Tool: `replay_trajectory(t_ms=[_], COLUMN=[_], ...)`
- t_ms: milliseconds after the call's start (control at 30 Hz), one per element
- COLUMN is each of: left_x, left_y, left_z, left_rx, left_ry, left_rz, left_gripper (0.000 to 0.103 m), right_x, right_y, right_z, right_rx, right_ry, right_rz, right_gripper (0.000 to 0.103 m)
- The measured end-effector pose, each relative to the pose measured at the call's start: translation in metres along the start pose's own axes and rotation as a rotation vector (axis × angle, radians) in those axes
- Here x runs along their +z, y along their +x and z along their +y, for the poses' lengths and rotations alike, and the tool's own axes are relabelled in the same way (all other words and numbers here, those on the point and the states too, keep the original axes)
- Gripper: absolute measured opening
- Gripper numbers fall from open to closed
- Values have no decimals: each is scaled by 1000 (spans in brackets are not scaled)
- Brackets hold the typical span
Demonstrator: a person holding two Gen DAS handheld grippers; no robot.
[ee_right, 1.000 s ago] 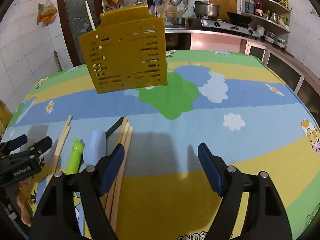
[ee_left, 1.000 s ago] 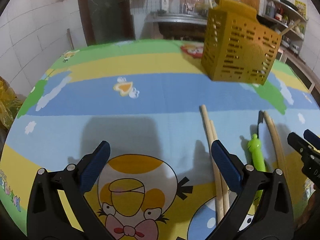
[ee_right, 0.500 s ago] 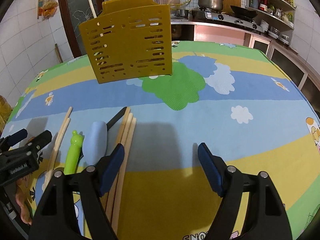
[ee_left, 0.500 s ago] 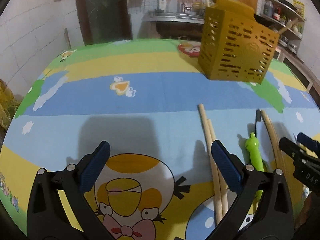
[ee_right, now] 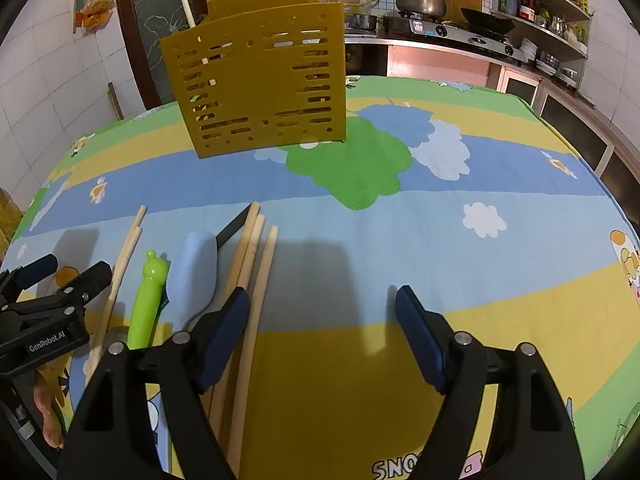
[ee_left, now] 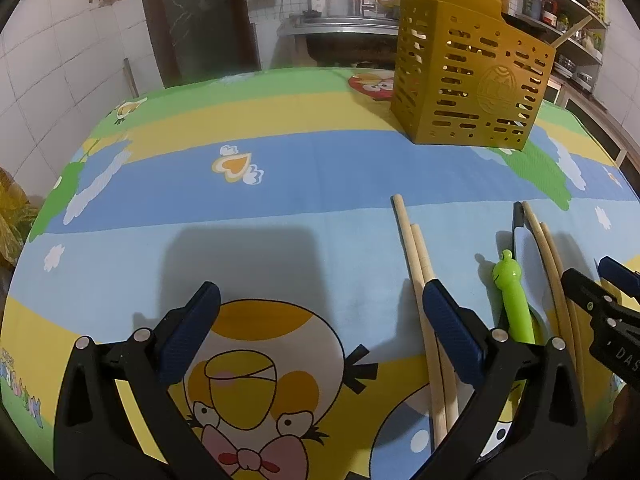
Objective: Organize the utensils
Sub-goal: 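Move both open tools back down to the remaining chopsticks, then close the left tool on a chopstick while the right tool grasps another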
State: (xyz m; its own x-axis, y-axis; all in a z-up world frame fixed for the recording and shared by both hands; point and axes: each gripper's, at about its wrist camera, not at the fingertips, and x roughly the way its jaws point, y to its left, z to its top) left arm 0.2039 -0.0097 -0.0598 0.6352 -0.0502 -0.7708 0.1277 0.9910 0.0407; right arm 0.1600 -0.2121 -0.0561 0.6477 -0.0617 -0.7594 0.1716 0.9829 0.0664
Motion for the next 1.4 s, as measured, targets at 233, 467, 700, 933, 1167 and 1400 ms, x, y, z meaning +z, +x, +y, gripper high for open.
replay_trajectory(t_ms=[233,467,700,933,1167,1400], left_x=[-3,-3,7,13,23,31], left_y=[-2,5,13,11,12,17], left_z=[-5,-6,-7,-16,-26,-25], left_rx=[-2,-1,16,-15,-77,-95], left_ry=[22,29,16,50,79,38], left_rz=[1,44,60,47,94,113], left_gripper=[98,98,99,74,47,25], right_x=[-2,-3,-4,-4,2,18], right_y=[-1,-2,-2,-5,-2,9], right_z=[-2,-3,7,10,20,21], right_rx=[3,-5,-70,-93,-114,-97], right_ry=[8,10,21,63,68,99], right_rz=[3,6,20,13,24,37], right_gripper=[75,75,75,56,36,8])
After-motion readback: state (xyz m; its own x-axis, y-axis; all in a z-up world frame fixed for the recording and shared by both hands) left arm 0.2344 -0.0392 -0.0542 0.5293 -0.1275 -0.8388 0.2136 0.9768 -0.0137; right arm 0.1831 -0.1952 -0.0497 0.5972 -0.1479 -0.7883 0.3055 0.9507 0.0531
